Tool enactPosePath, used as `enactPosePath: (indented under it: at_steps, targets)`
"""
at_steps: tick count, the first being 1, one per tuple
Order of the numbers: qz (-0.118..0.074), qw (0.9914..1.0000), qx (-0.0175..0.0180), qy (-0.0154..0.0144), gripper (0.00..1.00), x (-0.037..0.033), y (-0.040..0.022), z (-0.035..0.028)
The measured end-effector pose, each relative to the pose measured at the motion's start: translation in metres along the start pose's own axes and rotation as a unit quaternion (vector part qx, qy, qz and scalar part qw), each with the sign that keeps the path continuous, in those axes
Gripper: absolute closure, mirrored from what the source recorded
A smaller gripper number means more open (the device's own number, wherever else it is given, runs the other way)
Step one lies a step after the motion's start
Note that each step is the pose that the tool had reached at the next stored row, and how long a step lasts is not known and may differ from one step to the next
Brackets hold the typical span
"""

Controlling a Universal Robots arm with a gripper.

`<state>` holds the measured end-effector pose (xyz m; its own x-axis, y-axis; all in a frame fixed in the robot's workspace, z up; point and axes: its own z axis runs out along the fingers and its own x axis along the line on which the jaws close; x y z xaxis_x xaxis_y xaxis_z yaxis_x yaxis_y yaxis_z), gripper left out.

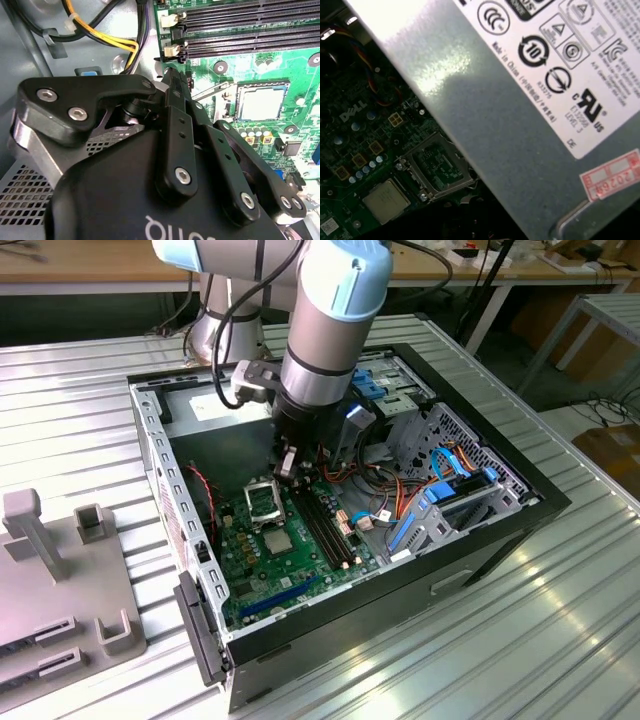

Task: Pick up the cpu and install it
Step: 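Close the cpu cover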

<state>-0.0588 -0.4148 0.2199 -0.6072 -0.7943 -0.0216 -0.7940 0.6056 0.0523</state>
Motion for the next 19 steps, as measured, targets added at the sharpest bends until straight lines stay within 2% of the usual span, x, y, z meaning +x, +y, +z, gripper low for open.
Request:
enactPosePath:
  at_steps: [8, 16, 17, 18, 19]
  targets:
    - [0.000, 1.00000, 0.0000, 0.0000, 0.89, 0.0003, 0.0007, -0.0036]
    - [0.000, 1.00000, 0.0013, 0.0016, 0.89, 0.0006, 0.0016, -0.0089]
    - [0.000, 0.99996, 0.0057, 0.0074, 0.89, 0.0013, 0.0029, -0.0134]
    - [-0.001, 0.99993, 0.0072, 0.0095, 0.89, 0.0015, 0.0036, -0.0202]
    - [-0.001, 0.99993, 0.0072, 0.0095, 0.89, 0.0016, 0.0039, -0.0210]
